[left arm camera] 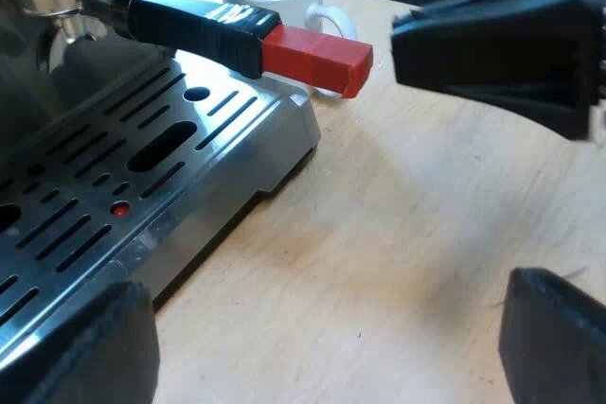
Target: Grind coffee beans and then tamp
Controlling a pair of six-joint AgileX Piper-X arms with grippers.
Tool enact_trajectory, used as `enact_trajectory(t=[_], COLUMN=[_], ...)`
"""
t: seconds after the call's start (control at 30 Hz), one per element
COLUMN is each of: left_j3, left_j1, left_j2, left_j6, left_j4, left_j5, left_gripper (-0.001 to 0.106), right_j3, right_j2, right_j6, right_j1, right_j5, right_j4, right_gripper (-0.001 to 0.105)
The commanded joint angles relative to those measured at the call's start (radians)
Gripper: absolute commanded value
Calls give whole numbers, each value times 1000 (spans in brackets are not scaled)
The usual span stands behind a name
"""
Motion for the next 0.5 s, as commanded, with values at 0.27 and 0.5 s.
enact_trajectory(t=[0.27,0.5], left_j3=[-47,-56], left_j1=[-6,-6], left_j2=[-3,-3], left_j6=[-2,3], left_j4=[-17,-17], left_j5=[66,91], left_gripper=[80,80], right_j3=[-9,-85], right_j2=[-141,-263], right_j6=[-21,-132], right_j1=[41,41], right_j5=[46,142], right_j4=[2,177], right_gripper=[0,0])
